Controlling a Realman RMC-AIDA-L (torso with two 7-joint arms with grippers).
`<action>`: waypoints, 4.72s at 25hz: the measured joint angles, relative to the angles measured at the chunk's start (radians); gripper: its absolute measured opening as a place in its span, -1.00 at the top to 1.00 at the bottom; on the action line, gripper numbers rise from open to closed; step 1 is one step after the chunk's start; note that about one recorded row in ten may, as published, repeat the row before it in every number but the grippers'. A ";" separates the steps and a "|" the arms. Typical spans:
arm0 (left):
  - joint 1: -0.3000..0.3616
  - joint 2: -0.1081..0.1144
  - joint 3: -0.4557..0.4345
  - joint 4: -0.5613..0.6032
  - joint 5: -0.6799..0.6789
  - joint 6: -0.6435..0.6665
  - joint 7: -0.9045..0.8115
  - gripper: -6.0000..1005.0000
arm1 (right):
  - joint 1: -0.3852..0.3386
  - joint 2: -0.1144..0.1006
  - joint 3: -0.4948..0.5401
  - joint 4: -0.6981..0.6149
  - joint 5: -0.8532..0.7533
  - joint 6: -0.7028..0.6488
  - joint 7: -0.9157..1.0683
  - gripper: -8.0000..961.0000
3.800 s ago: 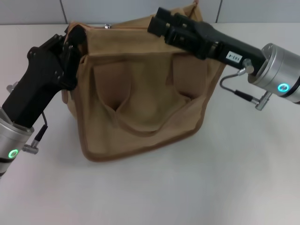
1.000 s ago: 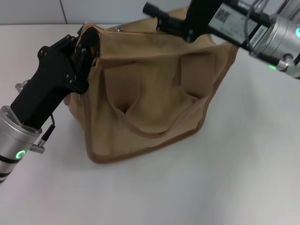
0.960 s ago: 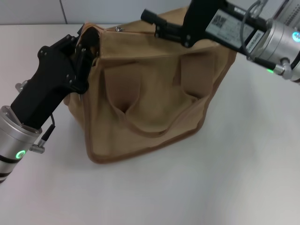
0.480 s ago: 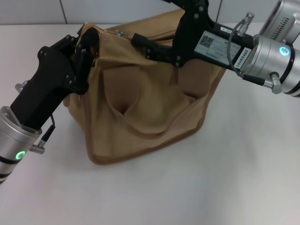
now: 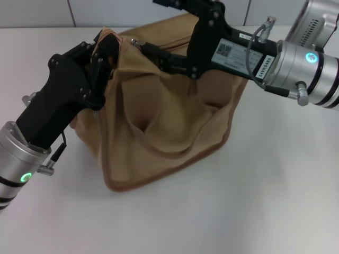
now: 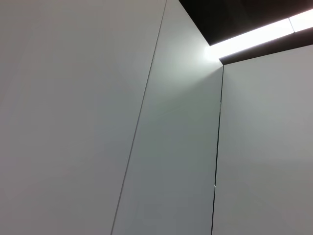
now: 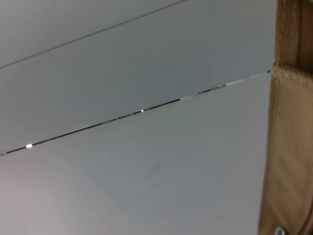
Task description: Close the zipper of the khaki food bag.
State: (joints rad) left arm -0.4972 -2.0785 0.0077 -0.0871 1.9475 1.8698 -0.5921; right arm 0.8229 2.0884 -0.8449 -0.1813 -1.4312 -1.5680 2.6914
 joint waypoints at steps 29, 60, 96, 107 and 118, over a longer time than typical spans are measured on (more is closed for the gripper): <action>-0.004 0.000 0.000 -0.003 0.001 0.008 0.000 0.92 | 0.039 0.002 -0.027 -0.004 0.007 0.039 -0.090 -0.73; -0.003 0.000 -0.009 0.000 -0.005 -0.001 0.000 0.92 | 0.046 -0.005 -0.107 -0.071 0.000 0.038 -0.160 0.91; 0.052 0.006 -0.058 0.009 -0.009 0.011 0.000 0.86 | -0.155 -0.059 0.064 -0.150 0.008 0.039 -0.167 0.99; 0.059 0.007 -0.059 0.009 -0.010 0.009 0.000 0.83 | -0.216 -0.049 0.213 -0.150 0.011 0.016 -0.248 1.00; 0.062 0.006 -0.058 0.010 -0.007 -0.006 0.000 0.79 | -0.238 -0.035 0.359 -0.145 0.015 -0.171 -0.599 0.65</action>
State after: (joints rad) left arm -0.4356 -2.0723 -0.0506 -0.0766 1.9404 1.8633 -0.5921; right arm 0.5844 2.0539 -0.4860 -0.3266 -1.4165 -1.7392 2.0921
